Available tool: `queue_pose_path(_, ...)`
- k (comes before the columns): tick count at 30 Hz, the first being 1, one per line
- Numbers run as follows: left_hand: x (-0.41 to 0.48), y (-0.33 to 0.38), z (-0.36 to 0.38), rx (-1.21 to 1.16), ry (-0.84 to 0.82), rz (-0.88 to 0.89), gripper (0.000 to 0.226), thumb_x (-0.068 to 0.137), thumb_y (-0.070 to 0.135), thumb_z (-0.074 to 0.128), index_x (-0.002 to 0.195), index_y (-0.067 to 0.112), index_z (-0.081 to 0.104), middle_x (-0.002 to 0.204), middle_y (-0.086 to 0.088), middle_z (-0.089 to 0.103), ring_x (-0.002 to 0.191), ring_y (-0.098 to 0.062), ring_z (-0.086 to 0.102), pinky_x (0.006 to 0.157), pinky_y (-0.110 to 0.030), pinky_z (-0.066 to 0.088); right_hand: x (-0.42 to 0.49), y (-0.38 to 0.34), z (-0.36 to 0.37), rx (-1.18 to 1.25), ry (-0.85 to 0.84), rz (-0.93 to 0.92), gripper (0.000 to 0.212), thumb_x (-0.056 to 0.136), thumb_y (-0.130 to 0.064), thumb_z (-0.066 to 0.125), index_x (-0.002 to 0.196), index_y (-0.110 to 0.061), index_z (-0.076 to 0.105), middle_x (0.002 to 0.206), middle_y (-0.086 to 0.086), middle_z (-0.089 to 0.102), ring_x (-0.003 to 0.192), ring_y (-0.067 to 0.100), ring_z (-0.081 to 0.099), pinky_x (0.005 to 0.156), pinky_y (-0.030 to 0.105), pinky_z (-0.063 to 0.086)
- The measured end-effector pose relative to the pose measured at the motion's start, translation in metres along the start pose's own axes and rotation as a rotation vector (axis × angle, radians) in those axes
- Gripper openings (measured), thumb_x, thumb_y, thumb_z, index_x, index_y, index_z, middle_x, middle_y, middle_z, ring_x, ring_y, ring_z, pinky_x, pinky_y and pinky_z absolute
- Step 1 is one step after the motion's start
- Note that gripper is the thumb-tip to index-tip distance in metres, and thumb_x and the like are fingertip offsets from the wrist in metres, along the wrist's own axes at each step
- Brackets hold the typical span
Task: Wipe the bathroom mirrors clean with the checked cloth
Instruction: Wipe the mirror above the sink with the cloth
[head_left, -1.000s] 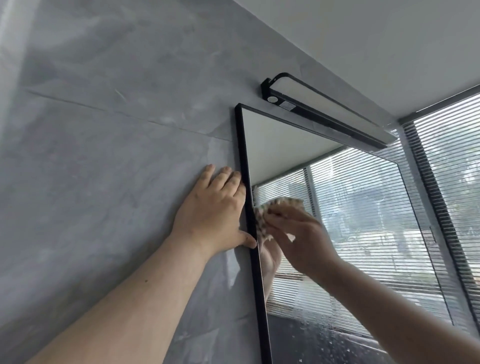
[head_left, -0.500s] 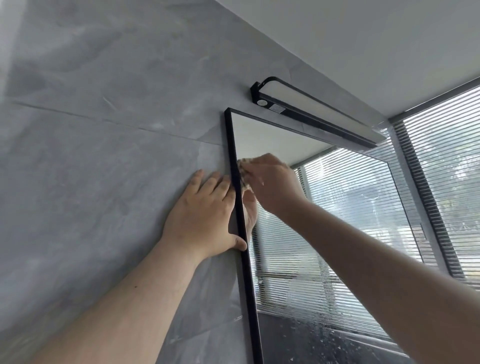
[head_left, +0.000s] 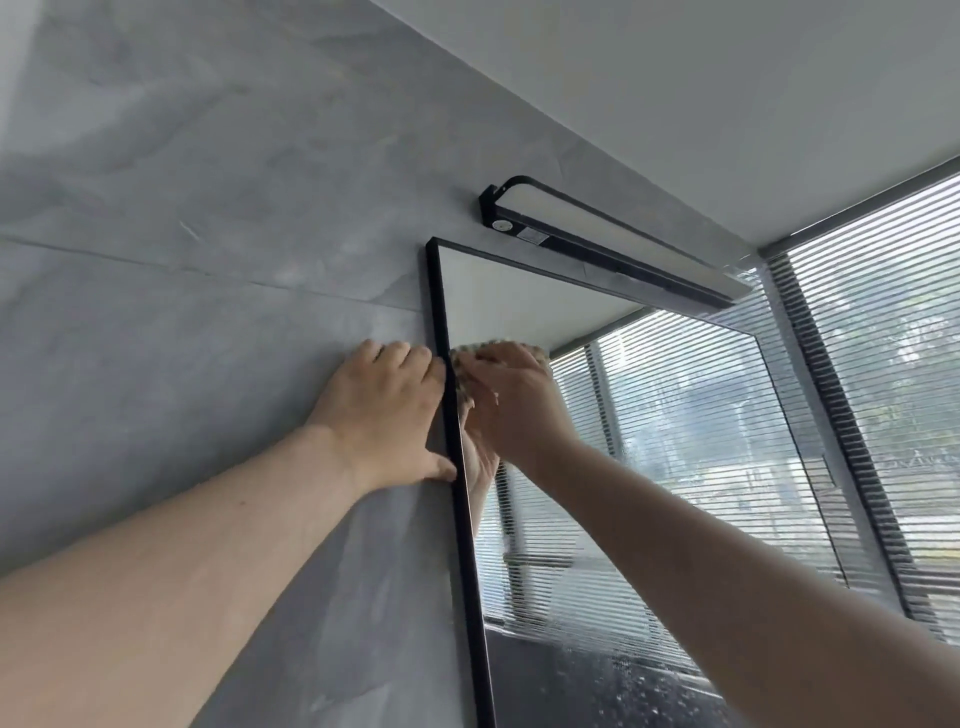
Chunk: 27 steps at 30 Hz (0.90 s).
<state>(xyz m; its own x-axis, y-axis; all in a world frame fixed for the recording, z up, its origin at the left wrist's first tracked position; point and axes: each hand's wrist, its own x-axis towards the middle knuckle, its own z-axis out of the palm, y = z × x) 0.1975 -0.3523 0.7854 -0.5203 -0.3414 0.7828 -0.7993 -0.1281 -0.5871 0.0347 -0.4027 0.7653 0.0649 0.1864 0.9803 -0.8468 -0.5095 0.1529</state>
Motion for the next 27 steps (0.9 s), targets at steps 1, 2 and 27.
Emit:
queue_pose_path(1,0.011,-0.01,-0.004,0.015,0.024,-0.008,0.119,0.059,0.098,0.041,0.144,0.014,0.038,0.144,-0.005,0.043,0.134,-0.026,0.038,0.112,-0.042,0.027,0.017,0.003,0.002,-0.009,-0.069,0.049,0.021,0.086,-0.016,0.065,0.1,-0.013,0.079,0.101,0.007,0.073,0.1,0.015,0.053,0.084,0.023,0.044)
queue_pose_path(2,0.022,-0.02,-0.007,0.024,0.021,-0.029,0.123,0.056,0.1,0.038,0.145,0.014,0.037,0.147,-0.005,0.041,0.138,-0.026,0.034,0.115,-0.044,0.022,0.034,0.006,0.006,-0.023,-0.13,0.08,0.026,0.09,-0.02,0.059,0.108,-0.017,0.077,0.11,0.006,0.071,0.105,0.017,0.056,0.091,0.024,0.044)
queue_pose_path(27,0.042,-0.032,0.007,-0.007,0.02,-0.063,0.138,0.045,0.099,0.007,0.157,0.02,0.015,0.166,-0.005,0.01,0.154,-0.023,0.001,0.121,-0.054,0.0,-0.021,0.016,0.022,0.151,0.107,0.075,0.022,0.087,-0.028,0.07,0.107,-0.026,0.077,0.09,-0.004,0.062,0.093,0.02,0.053,0.083,0.039,0.053)
